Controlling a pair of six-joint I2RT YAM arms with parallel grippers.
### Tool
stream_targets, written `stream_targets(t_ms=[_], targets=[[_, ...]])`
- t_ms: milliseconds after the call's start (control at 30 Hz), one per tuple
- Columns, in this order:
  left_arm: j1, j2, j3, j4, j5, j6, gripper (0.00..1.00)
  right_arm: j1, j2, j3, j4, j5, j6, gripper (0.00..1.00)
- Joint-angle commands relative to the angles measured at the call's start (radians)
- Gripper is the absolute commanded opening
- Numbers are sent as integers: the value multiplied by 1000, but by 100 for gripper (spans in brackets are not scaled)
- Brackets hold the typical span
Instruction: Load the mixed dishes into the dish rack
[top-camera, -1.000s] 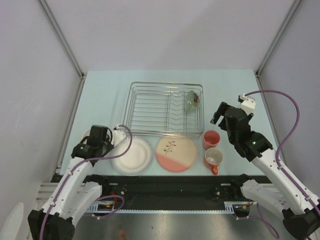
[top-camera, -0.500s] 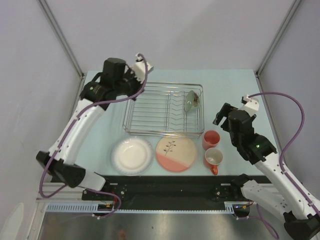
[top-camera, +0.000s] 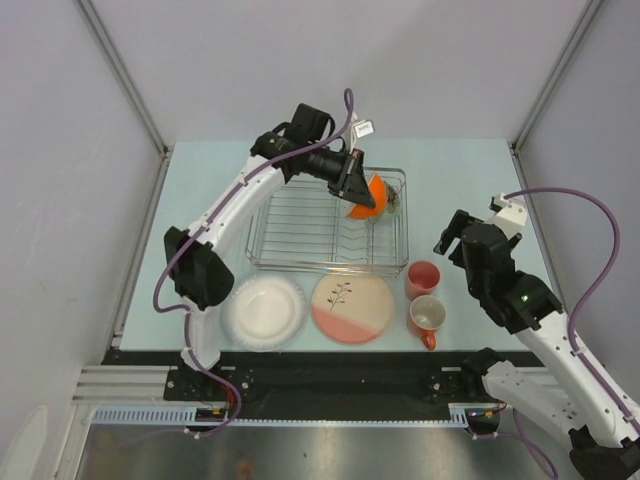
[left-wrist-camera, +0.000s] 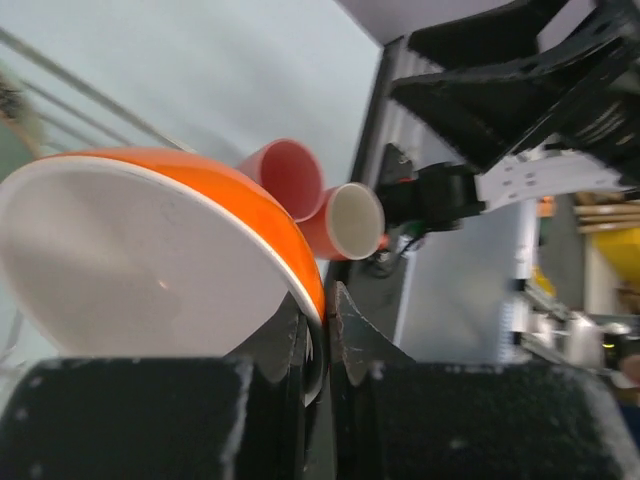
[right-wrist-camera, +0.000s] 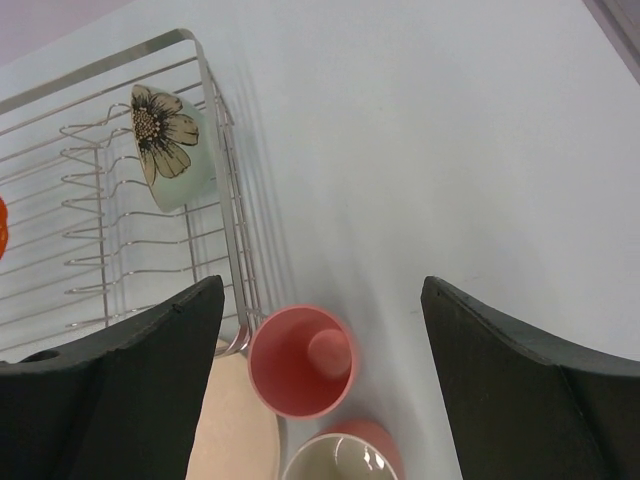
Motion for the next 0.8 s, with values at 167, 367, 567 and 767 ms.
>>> stream_targets(t_ms=[167,367,567,767], targets=[[-58,-94,-316,553,277,-489,0,28,1,48,-30,54,27,84],[-61,-85,-487,897,234,-737,0,36,-7,55,-49,58,36,84],[-70,-14,-471,1008,186,-802,0,39,-23,55,-67,62,42,84],[-72,18,-508,1046,166,-805,0,39,-36,66,-85,63,42,83]])
